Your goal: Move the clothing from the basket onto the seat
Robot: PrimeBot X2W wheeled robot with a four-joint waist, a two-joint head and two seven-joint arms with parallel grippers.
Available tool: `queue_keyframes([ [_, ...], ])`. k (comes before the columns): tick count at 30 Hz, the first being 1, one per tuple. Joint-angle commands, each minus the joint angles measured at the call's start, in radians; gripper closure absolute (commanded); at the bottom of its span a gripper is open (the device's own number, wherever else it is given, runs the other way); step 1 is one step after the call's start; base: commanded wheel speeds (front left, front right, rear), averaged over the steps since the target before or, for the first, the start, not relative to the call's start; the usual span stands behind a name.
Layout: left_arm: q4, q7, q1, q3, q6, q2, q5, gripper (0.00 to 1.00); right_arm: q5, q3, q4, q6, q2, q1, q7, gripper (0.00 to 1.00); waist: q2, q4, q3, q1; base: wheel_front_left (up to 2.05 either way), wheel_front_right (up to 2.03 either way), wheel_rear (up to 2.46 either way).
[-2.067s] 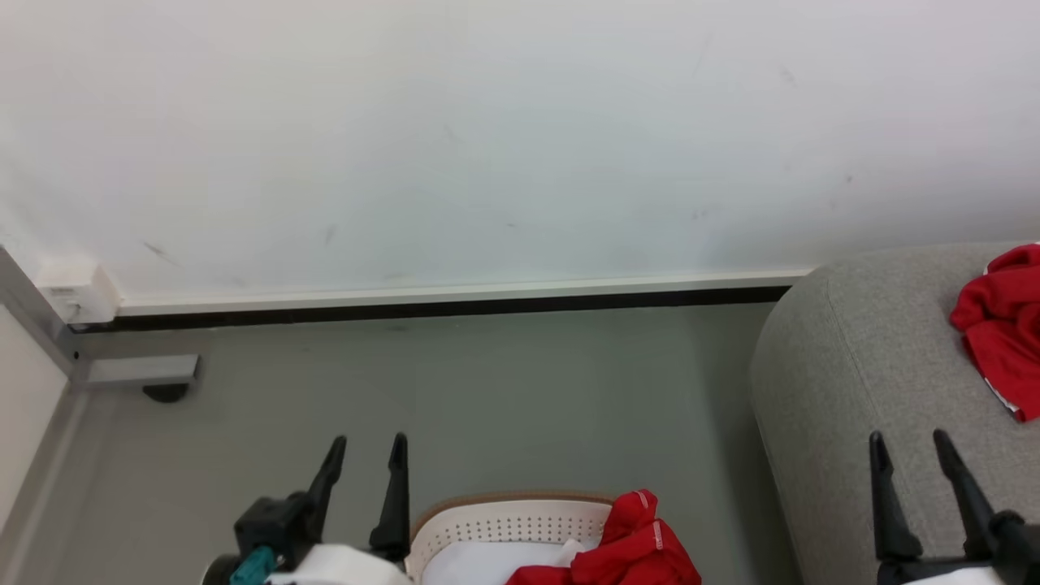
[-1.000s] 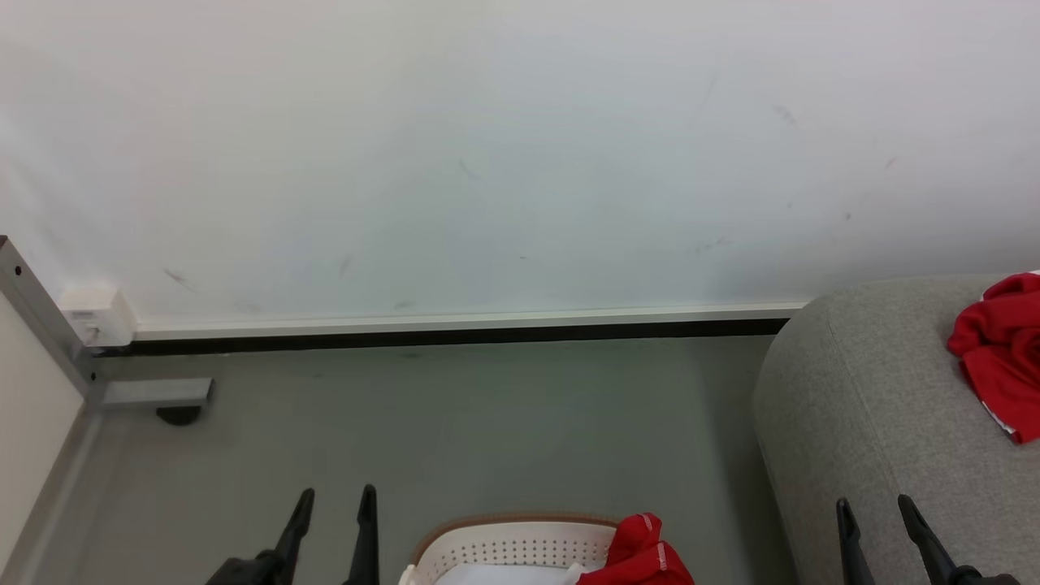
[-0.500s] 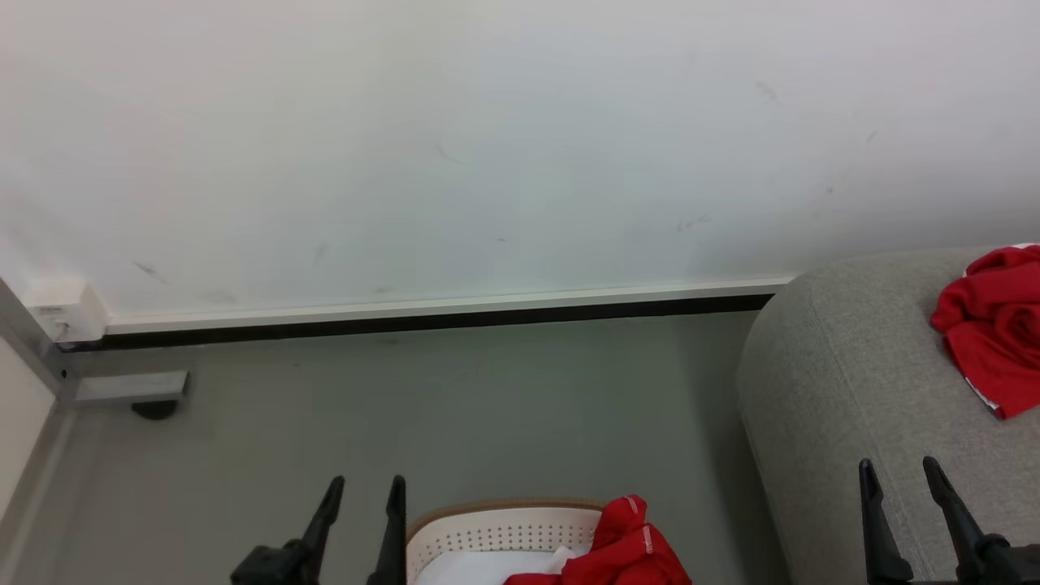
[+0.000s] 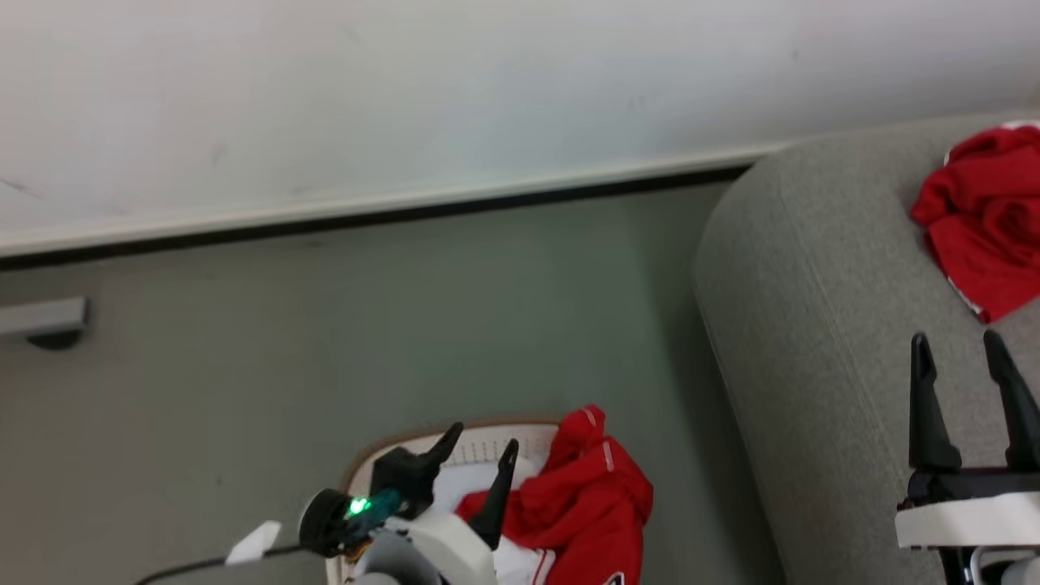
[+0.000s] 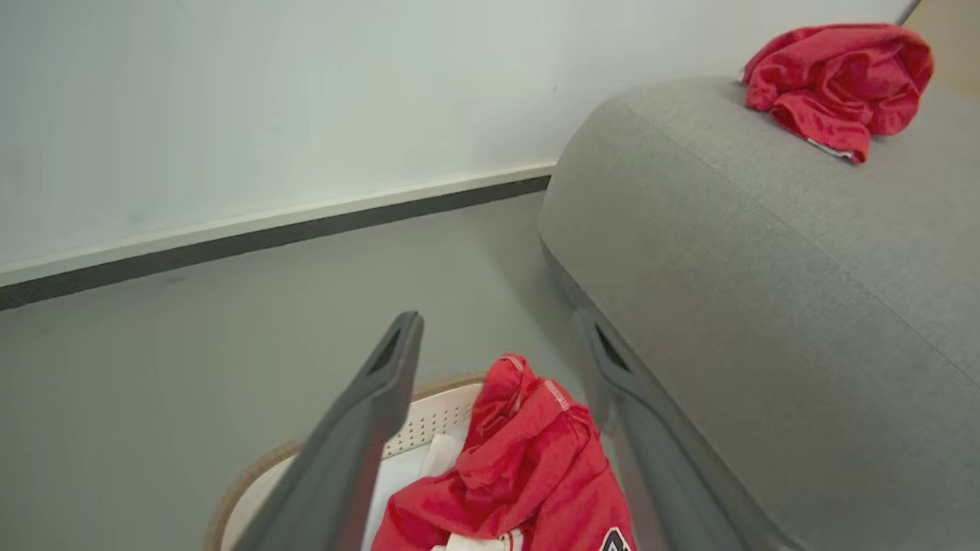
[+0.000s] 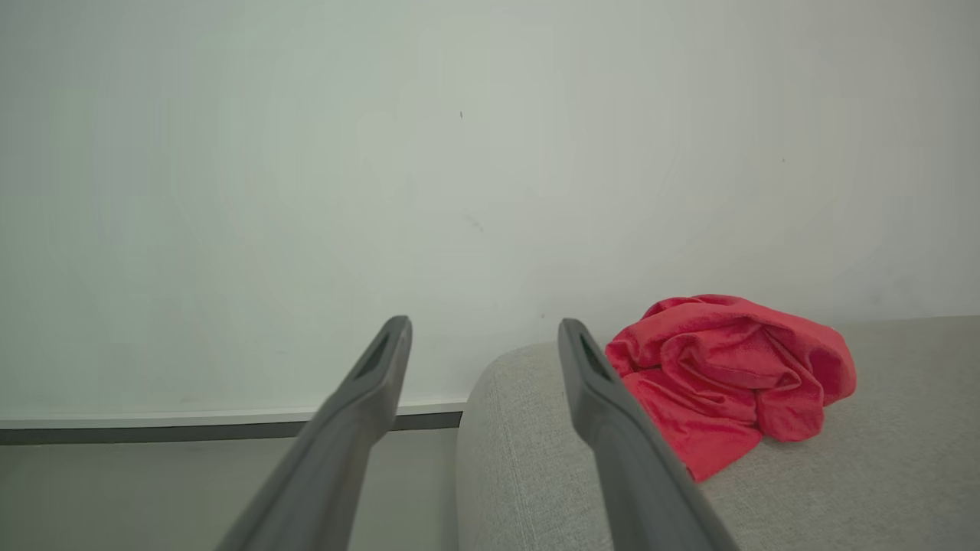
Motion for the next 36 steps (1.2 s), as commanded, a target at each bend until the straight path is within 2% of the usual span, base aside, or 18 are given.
queue_keyframes([
  [1, 0.050, 0.031, -0.050, -0.023, 0.000, 0.005, 0.016, 0.00, 0.016, -0.005, -0.015, -0.003, -0.006, -0.034, -0.003, 0.00, -0.0001, -0.054, 0.117, -0.0003, 0.00, 0.00, 0.00],
  [8, 0.231, 0.129, -0.226, -0.087, -0.011, 0.006, 0.045, 0.00, 0.027, 0.001, -0.062, -0.003, -0.001, -0.122, -0.003, 0.00, -0.0001, -0.089, 0.301, -0.0003, 0.00, 0.00, 0.00],
  [17, 0.395, 0.142, -0.405, -0.172, -0.062, 0.006, -0.001, 0.00, 0.033, 0.014, -0.109, -0.003, -0.001, -0.206, -0.003, 0.00, -0.0001, -0.098, 0.485, -0.0003, 0.00, 0.00, 0.00],
  [25, 0.495, 0.132, -0.528, -0.209, -0.079, 0.006, -0.068, 0.00, 0.035, 0.030, -0.134, -0.003, -0.008, -0.242, -0.003, 0.00, -0.0001, -0.100, 0.581, -0.0003, 0.00, 0.00, 0.00],
  [36, 0.598, 0.122, -0.664, -0.262, -0.100, 0.006, -0.099, 0.00, 0.036, 0.044, -0.154, -0.003, -0.007, -0.260, -0.003, 0.00, -0.0001, -0.115, 0.666, -0.0003, 0.00, 0.00, 0.00],
])
